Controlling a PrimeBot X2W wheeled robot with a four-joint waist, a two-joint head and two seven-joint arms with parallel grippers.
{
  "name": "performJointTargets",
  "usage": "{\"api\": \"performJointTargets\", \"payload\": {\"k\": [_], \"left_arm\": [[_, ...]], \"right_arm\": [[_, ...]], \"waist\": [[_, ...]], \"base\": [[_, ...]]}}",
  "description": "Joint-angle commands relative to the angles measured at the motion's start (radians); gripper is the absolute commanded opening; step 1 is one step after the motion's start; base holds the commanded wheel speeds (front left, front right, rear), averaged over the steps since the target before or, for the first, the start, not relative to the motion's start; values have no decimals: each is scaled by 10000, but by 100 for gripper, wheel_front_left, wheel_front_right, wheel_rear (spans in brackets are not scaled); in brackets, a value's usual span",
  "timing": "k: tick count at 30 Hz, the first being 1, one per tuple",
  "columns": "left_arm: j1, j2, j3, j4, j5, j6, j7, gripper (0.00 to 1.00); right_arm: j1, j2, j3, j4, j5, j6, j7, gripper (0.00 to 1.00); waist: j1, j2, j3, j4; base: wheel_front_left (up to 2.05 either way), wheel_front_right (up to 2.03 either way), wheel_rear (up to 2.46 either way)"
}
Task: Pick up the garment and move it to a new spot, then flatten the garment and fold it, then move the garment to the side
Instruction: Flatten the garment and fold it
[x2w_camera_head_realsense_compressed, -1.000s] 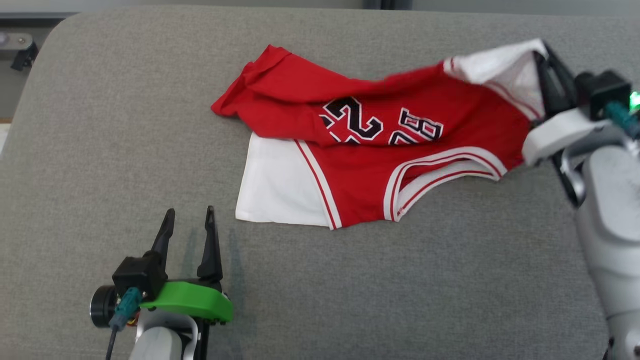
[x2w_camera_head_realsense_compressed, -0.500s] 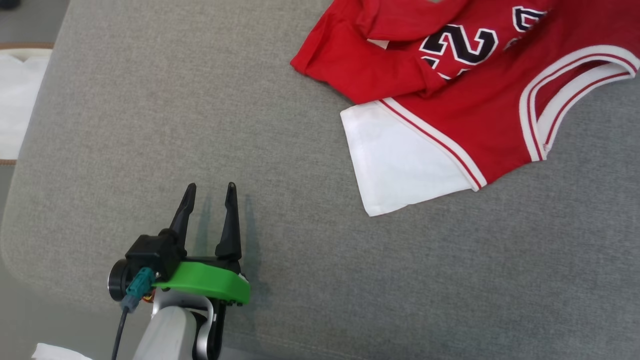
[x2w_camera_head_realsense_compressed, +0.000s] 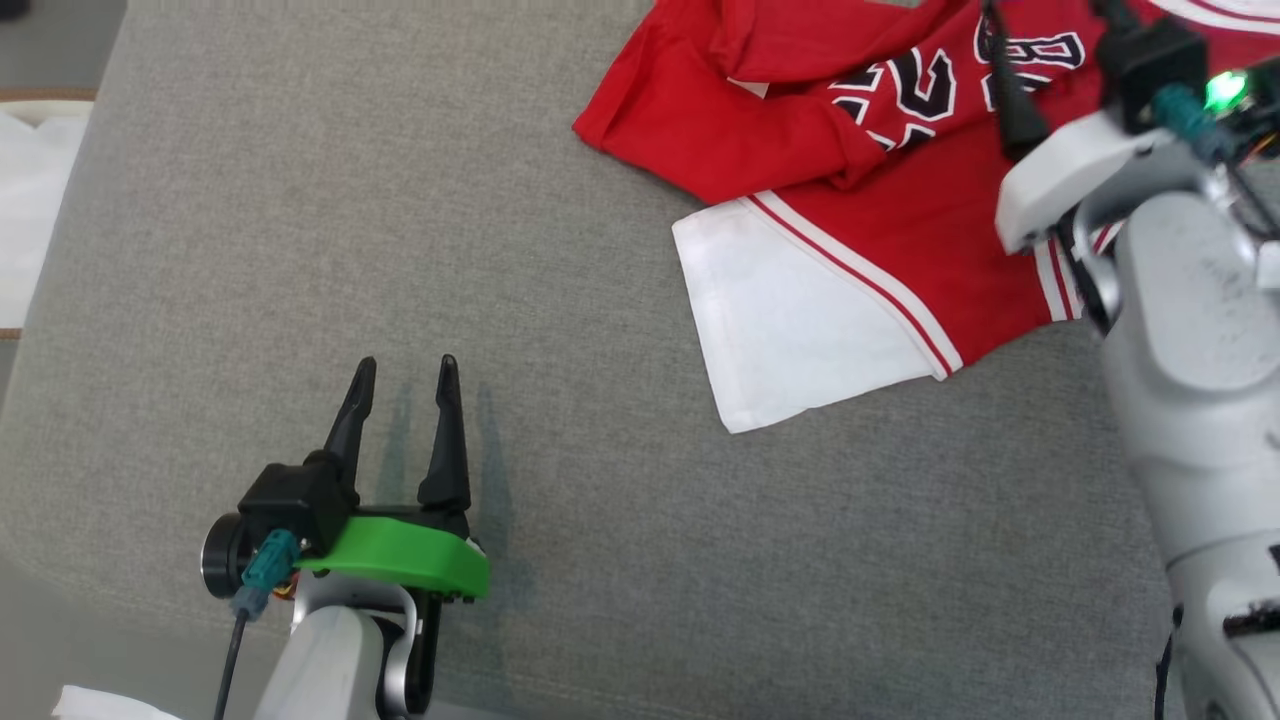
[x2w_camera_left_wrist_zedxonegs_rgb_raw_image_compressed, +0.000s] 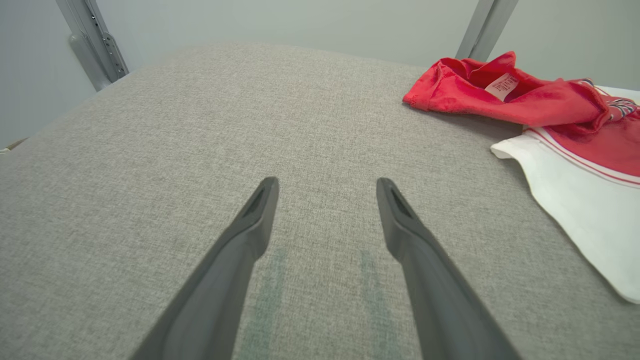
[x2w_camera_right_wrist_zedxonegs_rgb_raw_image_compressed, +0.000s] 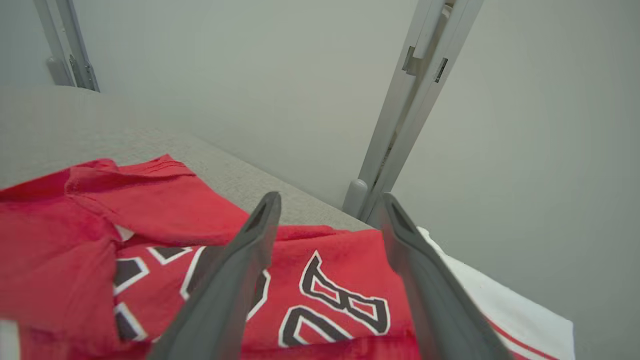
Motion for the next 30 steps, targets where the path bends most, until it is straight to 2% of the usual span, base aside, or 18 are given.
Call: {"api": "performJointTargets", "payload": {"k": [1, 7, 14, 24, 30], "left_arm": [[159, 31, 62, 39, 86, -53, 0, 100], [377, 31, 246, 171, 275, -140, 0, 100], [547, 30, 299, 212, 405, -167, 0, 100], [497, 30, 101, 243, 253, -207, -2, 100], [589, 30, 109, 309, 287, -193, -2, 100]], "right_arm": [[517, 45, 343, -280, 473, -18, -35, 100], [2636, 63, 2211, -1458, 2322, -18, -37, 100], [3991, -29, 4016, -2010, 3511, -18, -39, 100], [4045, 36, 5866, -917, 4341, -15, -15, 100], [4154, -5, 6707, 51, 4239, 11, 66, 100]], "waist": [[0, 0, -335, -272], [0, 0, -724, -486], [0, 0, -977, -614], [0, 0, -946, -558], [0, 0, -1031, -533]], "base": [[0, 0, 0], [0, 0, 0], [0, 0, 0], [0, 0, 0], [0, 0, 0]]}}
